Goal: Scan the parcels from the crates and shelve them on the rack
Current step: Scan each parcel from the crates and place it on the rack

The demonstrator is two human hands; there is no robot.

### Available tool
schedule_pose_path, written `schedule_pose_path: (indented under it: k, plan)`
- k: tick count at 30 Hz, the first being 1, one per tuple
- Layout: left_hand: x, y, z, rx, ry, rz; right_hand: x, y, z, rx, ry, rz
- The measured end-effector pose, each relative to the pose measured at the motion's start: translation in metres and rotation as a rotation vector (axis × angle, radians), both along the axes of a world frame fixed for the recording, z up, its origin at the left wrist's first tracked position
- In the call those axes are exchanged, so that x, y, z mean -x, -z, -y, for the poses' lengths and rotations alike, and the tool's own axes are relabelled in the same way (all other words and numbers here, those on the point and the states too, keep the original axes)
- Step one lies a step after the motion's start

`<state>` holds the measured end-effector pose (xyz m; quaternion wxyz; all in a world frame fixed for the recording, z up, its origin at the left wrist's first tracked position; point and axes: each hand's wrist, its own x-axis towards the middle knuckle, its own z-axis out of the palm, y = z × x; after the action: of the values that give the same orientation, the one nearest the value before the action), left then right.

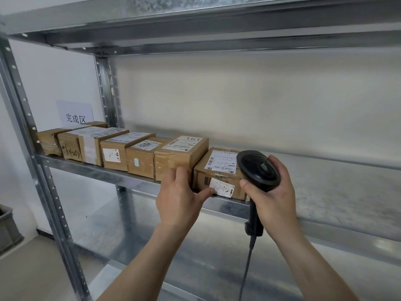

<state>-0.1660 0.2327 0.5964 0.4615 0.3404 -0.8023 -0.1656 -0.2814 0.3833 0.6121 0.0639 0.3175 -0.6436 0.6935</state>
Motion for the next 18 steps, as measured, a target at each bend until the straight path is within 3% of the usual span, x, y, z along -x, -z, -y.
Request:
schedule_pose_path:
  k: [6,18]
  plan:
    - [-0.007,0.009,0.004,0.203,-0.065,0.000,-0.010,-0.004,-0.008,0.009,-0.007,-0.023]
    - [-0.093,0.012,0.005,0.189,-0.131,0.164,-0.065,0.008,-0.010,0.032,-0.119,-0.073]
